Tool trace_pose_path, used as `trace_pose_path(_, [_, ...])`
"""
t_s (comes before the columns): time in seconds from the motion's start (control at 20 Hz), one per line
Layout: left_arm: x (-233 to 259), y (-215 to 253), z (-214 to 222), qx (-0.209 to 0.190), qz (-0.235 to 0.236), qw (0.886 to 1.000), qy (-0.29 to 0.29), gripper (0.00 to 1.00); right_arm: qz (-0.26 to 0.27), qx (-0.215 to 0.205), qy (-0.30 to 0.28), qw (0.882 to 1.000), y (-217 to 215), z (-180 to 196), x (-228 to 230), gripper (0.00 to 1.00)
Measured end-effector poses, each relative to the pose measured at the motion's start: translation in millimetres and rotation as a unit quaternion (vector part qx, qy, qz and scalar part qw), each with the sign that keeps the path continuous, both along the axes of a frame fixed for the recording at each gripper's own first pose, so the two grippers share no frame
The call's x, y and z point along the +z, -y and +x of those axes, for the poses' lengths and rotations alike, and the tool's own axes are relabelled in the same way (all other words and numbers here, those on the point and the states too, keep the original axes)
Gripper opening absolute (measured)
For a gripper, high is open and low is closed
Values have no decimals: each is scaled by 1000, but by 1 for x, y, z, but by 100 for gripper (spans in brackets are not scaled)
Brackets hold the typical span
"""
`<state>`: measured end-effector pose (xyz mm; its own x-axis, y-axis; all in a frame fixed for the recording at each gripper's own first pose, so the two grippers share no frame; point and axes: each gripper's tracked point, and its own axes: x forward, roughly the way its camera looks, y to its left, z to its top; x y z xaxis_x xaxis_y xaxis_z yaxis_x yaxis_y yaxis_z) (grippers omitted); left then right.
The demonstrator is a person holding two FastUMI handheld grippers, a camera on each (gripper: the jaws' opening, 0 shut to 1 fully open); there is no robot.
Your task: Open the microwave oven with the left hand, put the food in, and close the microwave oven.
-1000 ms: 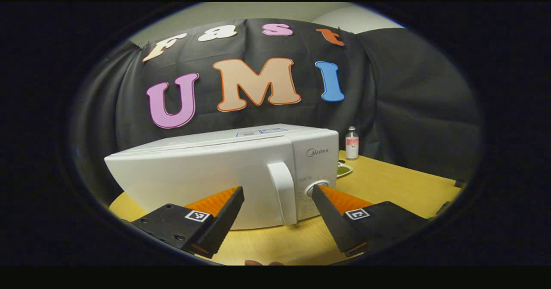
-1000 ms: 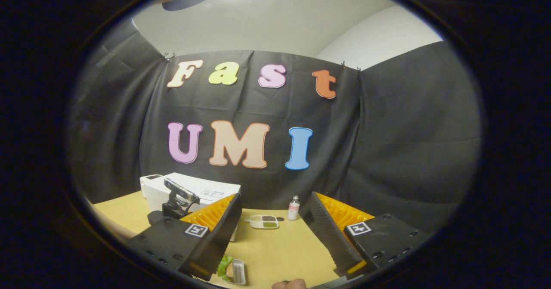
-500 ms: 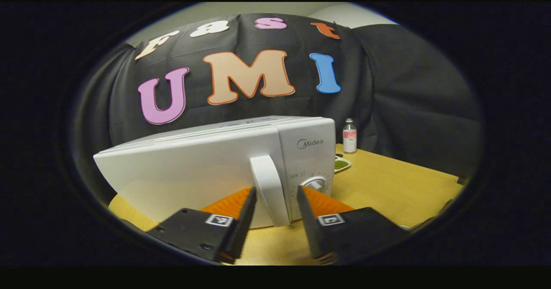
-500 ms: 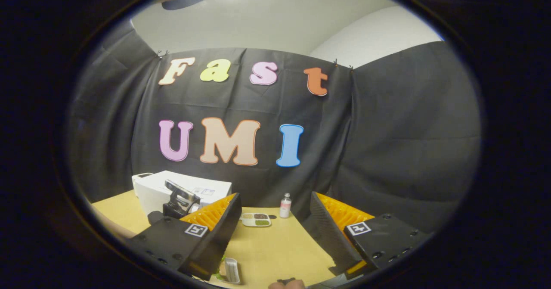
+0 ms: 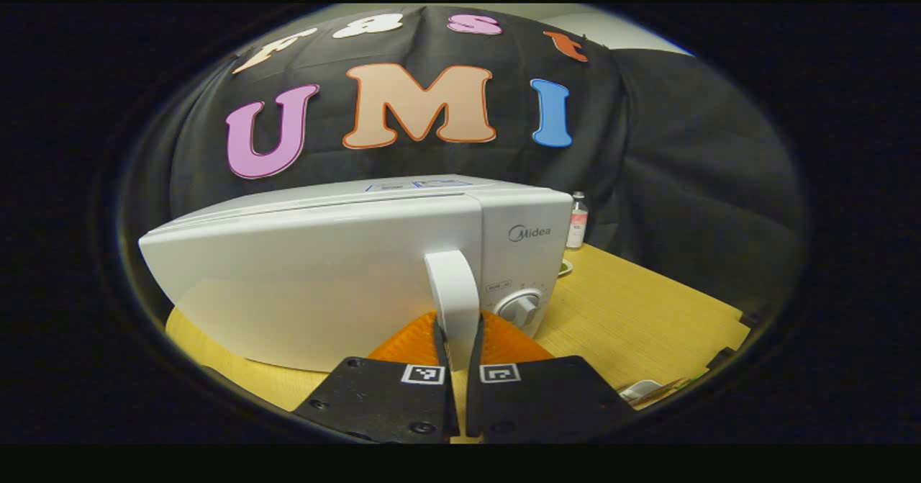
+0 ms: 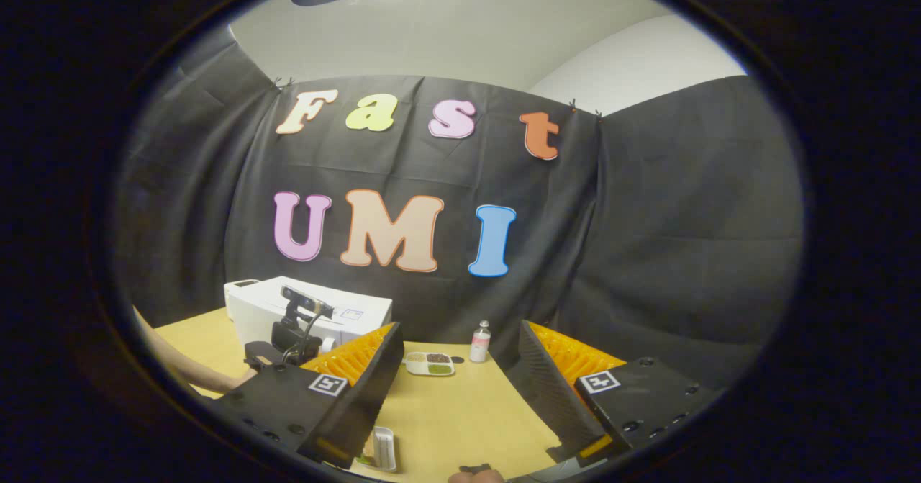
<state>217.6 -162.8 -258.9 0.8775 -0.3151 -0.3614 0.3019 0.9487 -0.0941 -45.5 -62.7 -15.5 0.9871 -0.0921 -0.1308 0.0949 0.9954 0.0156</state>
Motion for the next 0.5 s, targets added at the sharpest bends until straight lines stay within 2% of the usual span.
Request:
trace_pose_path(0.25, [0,-2,-5,6,-1,1000,-19,0,6,4,5,1000,-3,0,1,96])
trace_pose_path(0.3, [-5,-4,-16,10,-9,999,-39,1,9,10,4,1000,-6,0,0,97])
trace_pose_path(0.4, [7,-6,-46,4,-33,999,-18,1,13,16,5,1000,-10,1,0,100])
trace_pose_path(0.5, [5,-18,-85,-3,-28,999,-27,1,20,21,5,1000,-13,2,-4,96])
